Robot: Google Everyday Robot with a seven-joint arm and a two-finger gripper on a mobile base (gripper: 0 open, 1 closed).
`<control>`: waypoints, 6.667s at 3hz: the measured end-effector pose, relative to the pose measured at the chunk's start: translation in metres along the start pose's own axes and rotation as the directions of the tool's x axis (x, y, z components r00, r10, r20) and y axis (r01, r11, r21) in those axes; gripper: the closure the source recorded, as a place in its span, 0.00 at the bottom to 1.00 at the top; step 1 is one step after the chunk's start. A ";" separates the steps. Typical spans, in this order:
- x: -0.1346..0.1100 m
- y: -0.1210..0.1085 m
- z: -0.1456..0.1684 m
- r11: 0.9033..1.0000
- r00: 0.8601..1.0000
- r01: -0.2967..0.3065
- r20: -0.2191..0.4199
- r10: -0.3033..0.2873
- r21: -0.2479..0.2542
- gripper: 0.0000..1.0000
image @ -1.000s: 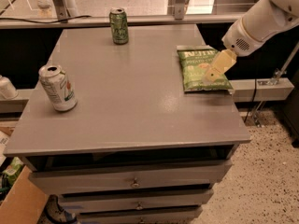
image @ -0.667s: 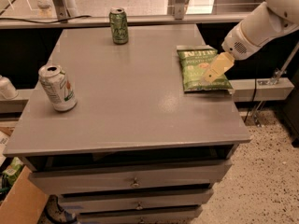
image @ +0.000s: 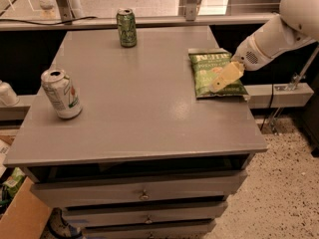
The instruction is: Move green jalapeno chip bag near 7up can
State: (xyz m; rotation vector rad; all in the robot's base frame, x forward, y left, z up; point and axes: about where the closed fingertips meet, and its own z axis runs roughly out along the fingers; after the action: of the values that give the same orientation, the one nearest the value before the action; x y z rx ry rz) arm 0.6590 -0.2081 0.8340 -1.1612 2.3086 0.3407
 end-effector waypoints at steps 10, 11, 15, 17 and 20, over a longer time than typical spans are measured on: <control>-0.176 0.208 0.018 0.858 0.866 0.495 0.158 -0.475 -0.137 1.00; -0.179 0.219 0.022 0.841 0.851 0.521 0.159 -0.500 -0.147 1.00; -0.203 0.254 0.055 0.814 0.830 0.555 0.174 -0.529 -0.172 1.00; -0.207 0.258 0.082 0.830 0.850 0.526 0.154 -0.504 -0.183 0.84; -0.207 0.275 0.100 0.824 0.860 0.511 0.135 -0.493 -0.246 0.15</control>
Offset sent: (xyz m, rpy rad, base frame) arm -0.0031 -0.0029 0.0231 0.0147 -0.0514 0.0069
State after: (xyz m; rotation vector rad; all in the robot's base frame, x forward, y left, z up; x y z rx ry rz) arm 0.5748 0.1397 0.8636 -1.8119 1.8369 0.4969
